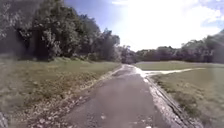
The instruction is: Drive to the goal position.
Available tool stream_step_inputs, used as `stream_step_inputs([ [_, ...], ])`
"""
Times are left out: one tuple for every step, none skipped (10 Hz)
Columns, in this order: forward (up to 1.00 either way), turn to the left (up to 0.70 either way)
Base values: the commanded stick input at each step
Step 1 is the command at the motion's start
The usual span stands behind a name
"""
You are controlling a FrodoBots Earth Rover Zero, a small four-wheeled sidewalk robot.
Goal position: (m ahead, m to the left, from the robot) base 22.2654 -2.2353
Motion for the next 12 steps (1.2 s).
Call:
stream_step_inputs([
  [0.13, 0.0],
  [0.56, 0.0],
  [0.7, 0.0],
  [0.7, 0.0],
  [0.7, 0.0],
  [0.7, 0.0],
  [0.7, 0.0],
  [0.0, 0.0],
  [0.0, 0.0],
  [0.0, 0.0],
  [0.0, 0.0],
  [0.04, 0.0],
])
